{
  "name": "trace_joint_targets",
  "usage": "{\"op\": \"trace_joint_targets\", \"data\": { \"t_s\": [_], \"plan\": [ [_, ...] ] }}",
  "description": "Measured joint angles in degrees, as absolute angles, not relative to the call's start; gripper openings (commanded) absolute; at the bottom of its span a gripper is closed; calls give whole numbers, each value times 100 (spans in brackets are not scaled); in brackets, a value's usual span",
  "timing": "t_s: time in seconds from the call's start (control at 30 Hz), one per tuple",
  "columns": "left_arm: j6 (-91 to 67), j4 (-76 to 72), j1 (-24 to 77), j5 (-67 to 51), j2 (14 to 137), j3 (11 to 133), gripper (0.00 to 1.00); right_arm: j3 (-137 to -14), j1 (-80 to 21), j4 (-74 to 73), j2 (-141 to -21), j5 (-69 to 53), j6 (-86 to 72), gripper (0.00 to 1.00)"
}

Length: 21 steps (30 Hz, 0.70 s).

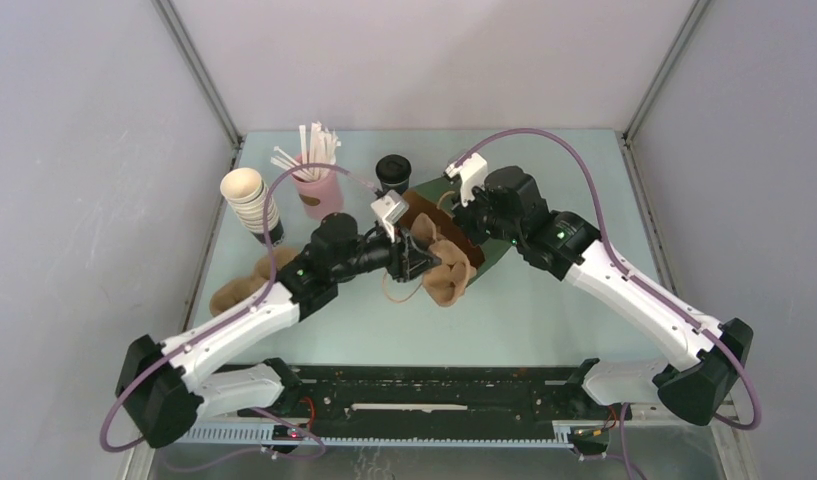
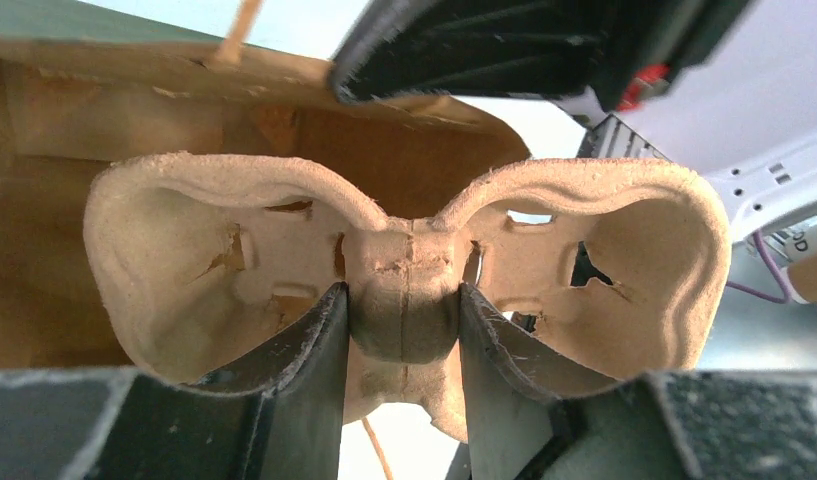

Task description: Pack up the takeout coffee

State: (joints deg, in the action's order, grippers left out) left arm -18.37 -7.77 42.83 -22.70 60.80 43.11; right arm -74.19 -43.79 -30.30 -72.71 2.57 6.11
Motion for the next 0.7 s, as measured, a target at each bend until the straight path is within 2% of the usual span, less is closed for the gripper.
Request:
{"op": "trace_joint_targets", "data": {
  "t_s": [0.13,0.43,0.7],
  "plan": [
    [-1693,-517,4132,-2469,6641,4838,15,-7419,-4230,-3046,-7269,-19,596,0],
    [-1299,320,4123,-2869,6707,5594,15,-7419,-3848,-3153,-7220,-762,611,0],
    [-797,1280,4088,-1940,7144,5758,15,-7419,-3618,-3352,-7183,-1544,637,0]
  ]
}}
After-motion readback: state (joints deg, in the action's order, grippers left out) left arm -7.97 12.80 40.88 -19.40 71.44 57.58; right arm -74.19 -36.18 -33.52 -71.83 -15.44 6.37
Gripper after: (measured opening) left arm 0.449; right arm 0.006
